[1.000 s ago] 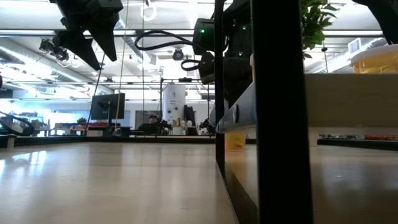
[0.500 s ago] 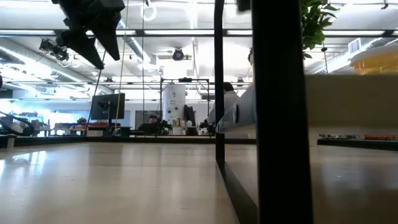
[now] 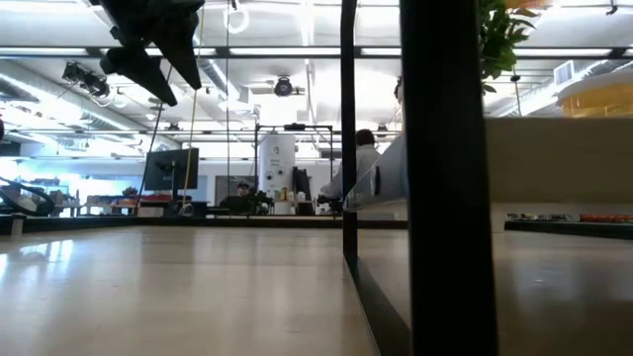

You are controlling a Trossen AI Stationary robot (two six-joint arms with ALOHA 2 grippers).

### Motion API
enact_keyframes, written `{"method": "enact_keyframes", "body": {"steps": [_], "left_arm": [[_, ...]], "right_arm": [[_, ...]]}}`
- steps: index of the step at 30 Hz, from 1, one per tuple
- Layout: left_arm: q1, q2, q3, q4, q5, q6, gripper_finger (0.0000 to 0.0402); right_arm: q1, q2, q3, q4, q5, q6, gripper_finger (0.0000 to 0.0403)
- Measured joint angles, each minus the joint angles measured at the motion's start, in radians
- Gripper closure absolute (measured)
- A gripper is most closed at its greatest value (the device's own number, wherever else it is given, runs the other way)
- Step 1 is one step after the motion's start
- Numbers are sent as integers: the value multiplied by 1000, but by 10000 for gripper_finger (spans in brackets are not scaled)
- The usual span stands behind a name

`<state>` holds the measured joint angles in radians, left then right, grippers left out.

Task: Pick and place medicine bottles onto shelf by color
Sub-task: Put the orange pill bottle on the shelf aligned with the other orange pill bottles

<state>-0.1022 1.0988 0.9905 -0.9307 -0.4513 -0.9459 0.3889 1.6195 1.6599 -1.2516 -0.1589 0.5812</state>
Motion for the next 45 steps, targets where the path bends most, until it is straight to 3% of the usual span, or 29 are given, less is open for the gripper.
{"method": "enact_keyframes", "body": {"steps": [8, 12, 22, 29, 35, 45], "left_arm": [[0, 0, 0, 4, 0, -8, 104], [-3, 0, 0, 6, 3, -17, 104], [-4, 0, 0, 6, 10, -19, 104], [-4, 0, 0, 6, 10, -28, 104], [-4, 0, 0, 5, 11, -30, 104], [-10, 0, 0, -1, 11, -30, 104]], "right_arm": [[102, 217, 350, -105, 1, -36, 165], [153, 319, 459, -176, 43, -41, 165], [248, 436, 461, -117, 190, 153, 166], [261, 523, 459, -86, 222, 168, 166], [257, 537, 460, -60, 321, 180, 166], [258, 584, 459, -19, 250, 216, 166]]}}
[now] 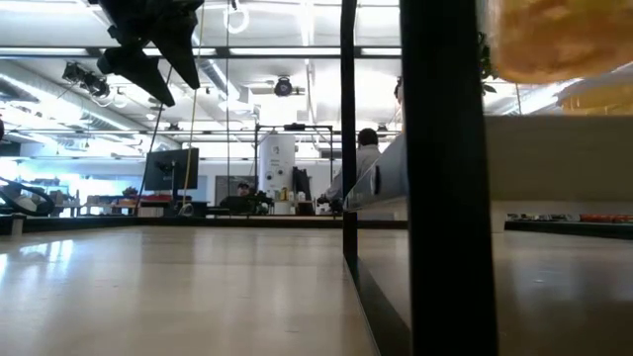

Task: Pick and place medicine bottles onto shelf by color
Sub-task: Put the orange pill bottle on the shelf aligned with the other orange pill bottles

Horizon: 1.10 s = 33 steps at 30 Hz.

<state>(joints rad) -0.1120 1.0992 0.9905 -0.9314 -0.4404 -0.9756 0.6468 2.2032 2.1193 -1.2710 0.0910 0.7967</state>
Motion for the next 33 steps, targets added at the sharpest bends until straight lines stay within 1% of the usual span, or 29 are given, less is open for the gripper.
{"method": "enact_keyframes", "body": {"steps": [6, 11, 13, 19, 33], "left_arm": [[-4, 0, 0, -1, 0, 2, 104], [-5, 0, 0, -1, 0, 2, 104], [-5, 0, 0, -1, 0, 1, 104], [-5, 0, 0, 0, 0, 0, 104], [-5, 0, 0, 0, 0, 0, 104]], "right_arm": [[-12, -3, -42, 58, -3, 12, 166], [-16, -3, -112, 105, -57, 33, 166], [-16, -3, -125, 118, -61, 44, 166], [-16, -3, -126, 148, -58, 47, 166], [-39, -3, -126, 149, -35, 50, 166]]}}
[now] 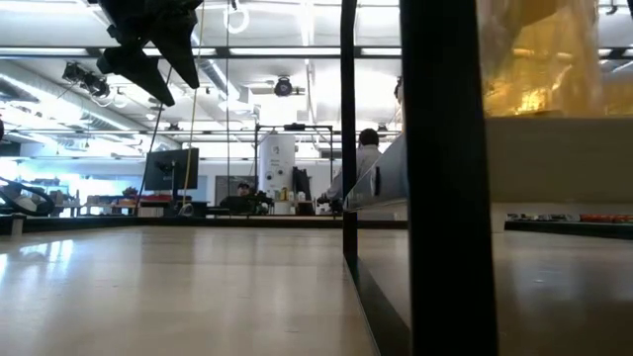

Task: Pick and place medicine bottles onto shelf by color
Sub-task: Put the orange pill bottle on the shelf aligned with the other orange pill bottles, then return to Home Position

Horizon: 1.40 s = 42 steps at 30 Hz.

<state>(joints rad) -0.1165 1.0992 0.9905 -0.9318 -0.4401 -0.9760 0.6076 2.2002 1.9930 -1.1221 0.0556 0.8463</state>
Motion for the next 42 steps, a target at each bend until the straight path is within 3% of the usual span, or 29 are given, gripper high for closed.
{"method": "enact_keyframes", "body": {"steps": [9, 28, 36, 42], "left_arm": [[0, 0, 0, 0, 0, 0, 104], [0, 0, 0, 0, 0, -1, 104], [0, 0, 0, 0, 0, -1, 104], [0, 0, 0, 3, 0, -1, 104]], "right_arm": [[-4, 0, 0, 0, 1, -5, 163], [-2, -1, 41, -26, -10, -8, 75], [-1, -8, 43, -39, -73, 1, 61], [2, -52, 43, -57, -24, 18, 59]]}}
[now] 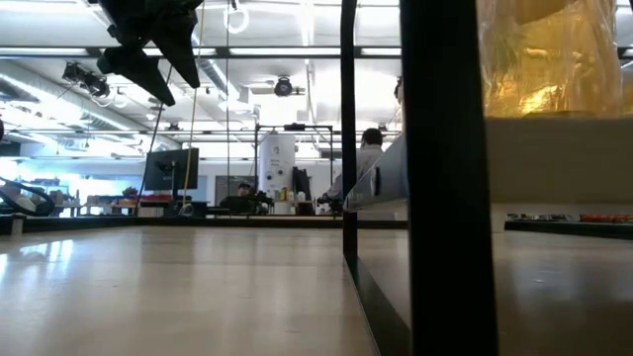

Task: Pick and place medicine bottles onto shelf by color
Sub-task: Return to Home Position

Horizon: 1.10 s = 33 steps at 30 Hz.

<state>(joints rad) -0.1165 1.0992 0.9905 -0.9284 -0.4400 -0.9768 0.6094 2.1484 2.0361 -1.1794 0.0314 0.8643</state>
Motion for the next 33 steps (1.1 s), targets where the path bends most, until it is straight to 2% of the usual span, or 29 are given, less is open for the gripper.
{"method": "enact_keyframes", "body": {"steps": [6, 11, 14, 19, 22, 24, 27, 28, 31, 33], "left_arm": [[0, 0, 0, 3, 15, -2, 104], [0, 0, 0, 3, 16, 2, 104], [0, 0, 0, 6, 16, 5, 104], [-21, -13, 0, 66, 28, 96, 121], [-81, -53, 0, 119, -10, 161, 183], [-125, -85, 0, 164, -77, 200, 247], [-172, -141, 0, 279, -153, 306, 362], [-178, -154, -1, 319, -173, 353, 380], [-177, -210, -64, 473, -179, 488, 388], [-164, -258, -152, 617, -147, 547, 396]], "right_arm": [[4, -63, 0, -81, 18, 25, 59], [9, -175, 0, -149, 54, 26, 60], [10, -268, 0, -183, 141, 33, 65], [-3, -424, -1, -285, 385, 25, 88], [-6, -510, -4, -365, 550, 35, 139], [-2, -573, -30, -360, 649, 35, 187], [0, -692, -136, -270, 726, 7, 272], [0, -740, -197, -211, 746, -18, 303], [-10, -906, -450, 54, 755, -150, 378], [-32, -1024, -654, 273, 718, -237, 393]]}}
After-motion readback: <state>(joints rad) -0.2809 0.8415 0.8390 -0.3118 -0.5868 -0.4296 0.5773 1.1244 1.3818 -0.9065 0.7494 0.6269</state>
